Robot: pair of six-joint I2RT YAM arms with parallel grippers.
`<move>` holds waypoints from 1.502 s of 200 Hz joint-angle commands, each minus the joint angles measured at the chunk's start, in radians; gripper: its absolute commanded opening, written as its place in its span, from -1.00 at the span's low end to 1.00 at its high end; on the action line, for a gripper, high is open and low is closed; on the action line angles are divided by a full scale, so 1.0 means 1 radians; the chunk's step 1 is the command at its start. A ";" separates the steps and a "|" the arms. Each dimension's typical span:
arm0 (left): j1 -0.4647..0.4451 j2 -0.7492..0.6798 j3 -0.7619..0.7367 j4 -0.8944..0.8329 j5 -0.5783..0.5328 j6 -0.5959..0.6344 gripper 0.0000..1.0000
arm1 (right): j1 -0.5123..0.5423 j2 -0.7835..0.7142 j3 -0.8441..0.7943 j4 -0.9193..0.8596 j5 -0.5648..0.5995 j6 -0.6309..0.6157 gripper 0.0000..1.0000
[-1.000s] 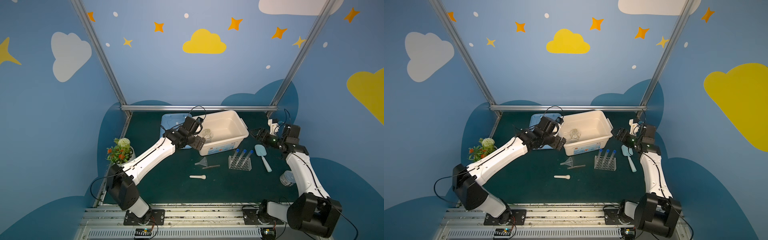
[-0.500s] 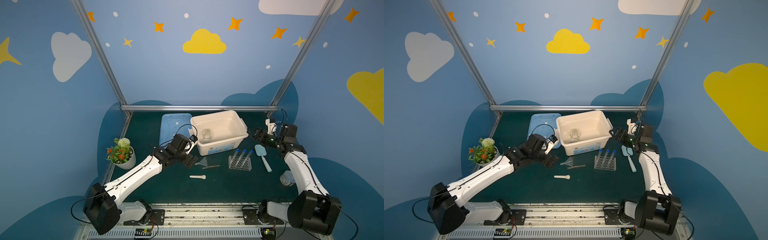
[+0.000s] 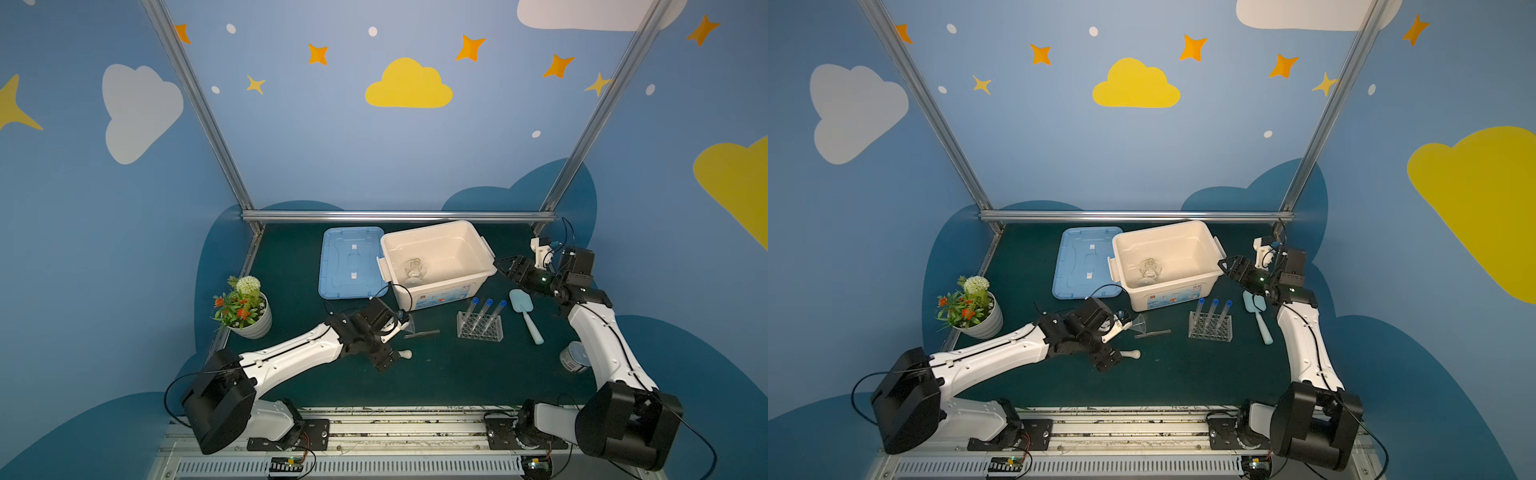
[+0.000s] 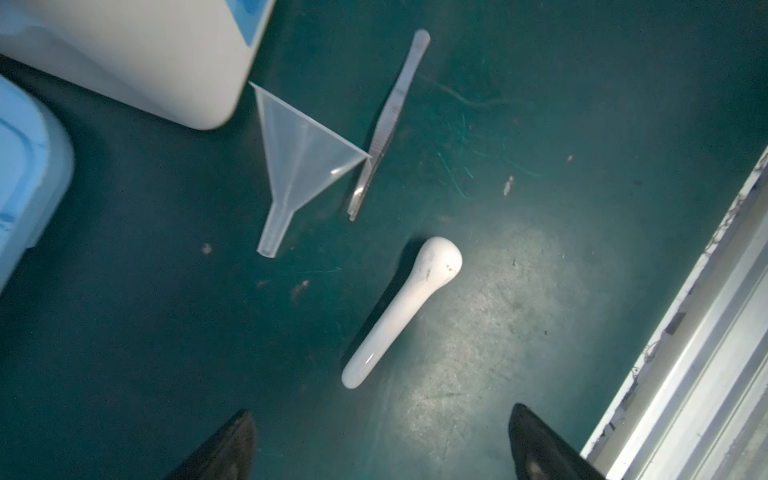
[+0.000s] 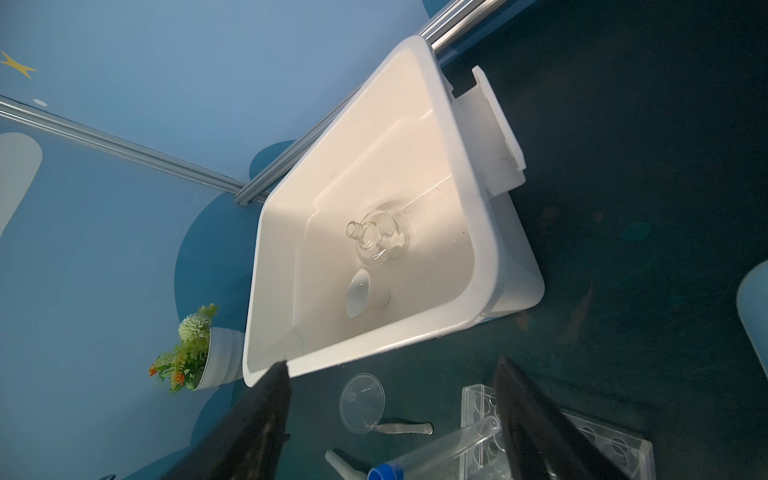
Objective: Organize the chemistry lab equipment
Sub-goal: 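Move the left gripper down toward the white pestle, then close the left gripper around the white pestle's handle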
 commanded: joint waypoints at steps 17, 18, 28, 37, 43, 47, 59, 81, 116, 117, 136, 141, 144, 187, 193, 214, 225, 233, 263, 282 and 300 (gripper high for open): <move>-0.030 0.073 0.026 0.007 0.002 0.033 0.79 | 0.007 -0.007 0.021 -0.006 0.015 -0.010 0.55; -0.031 0.075 0.027 0.006 0.002 0.033 0.78 | 0.007 -0.007 0.021 -0.007 0.015 -0.010 0.55; -0.037 0.100 0.041 -0.008 0.013 0.045 0.74 | 0.007 -0.010 0.021 -0.009 0.017 -0.009 0.55; -0.048 0.121 0.051 -0.023 0.020 0.060 0.71 | 0.007 -0.012 0.020 -0.009 0.021 -0.011 0.55; -0.057 0.138 0.057 -0.034 0.015 0.069 0.68 | 0.007 -0.012 0.021 -0.009 0.021 -0.011 0.55; -0.061 0.147 0.061 -0.041 0.009 0.074 0.67 | 0.006 -0.012 0.021 -0.009 0.021 -0.012 0.55; -0.069 0.177 0.075 -0.066 -0.013 0.088 0.63 | 0.007 -0.012 0.021 -0.009 0.024 -0.012 0.55; -0.069 0.212 0.087 -0.066 -0.022 0.089 0.56 | 0.006 -0.006 0.021 -0.004 0.023 -0.007 0.55; -0.070 0.239 0.092 -0.031 -0.040 0.085 0.55 | 0.007 -0.004 0.022 -0.006 0.021 -0.009 0.55; -0.071 0.239 0.093 -0.031 -0.041 0.085 0.55 | 0.007 -0.004 0.022 -0.005 0.021 -0.008 0.55; -0.071 0.259 0.103 -0.025 -0.050 0.095 0.54 | 0.006 -0.007 0.021 -0.009 0.023 -0.012 0.55; -0.070 0.266 0.108 -0.025 -0.048 0.099 0.53 | 0.007 -0.007 0.021 -0.009 0.022 -0.011 0.55; -0.071 0.271 0.111 -0.025 -0.048 0.100 0.52 | 0.007 -0.008 0.021 -0.009 0.021 -0.012 0.55; -0.070 0.342 0.154 -0.045 -0.042 0.115 0.39 | 0.007 -0.015 0.019 -0.013 0.023 -0.016 0.55; -0.070 0.350 0.156 -0.049 -0.043 0.118 0.36 | 0.006 -0.017 0.019 -0.013 0.023 -0.017 0.55; -0.069 0.367 0.168 -0.062 -0.039 0.126 0.11 | 0.005 -0.016 0.019 -0.013 0.022 -0.017 0.55; -0.070 0.375 0.171 -0.070 -0.035 0.127 -0.05 | 0.006 -0.016 0.019 -0.012 0.023 -0.015 0.55; -0.070 0.377 0.172 -0.073 -0.031 0.129 -0.15 | 0.005 -0.016 0.019 -0.010 0.023 -0.014 0.55; -0.072 0.380 0.168 -0.086 -0.013 0.130 -0.42 | 0.004 -0.015 0.021 -0.004 0.025 -0.009 0.56; -0.071 0.381 0.167 -0.094 -0.004 0.127 -0.55 | 0.004 -0.013 0.021 -0.001 0.027 -0.007 0.56; -0.071 0.382 0.167 -0.098 -0.004 0.123 -0.63 | 0.004 -0.012 0.021 0.003 0.028 -0.004 0.56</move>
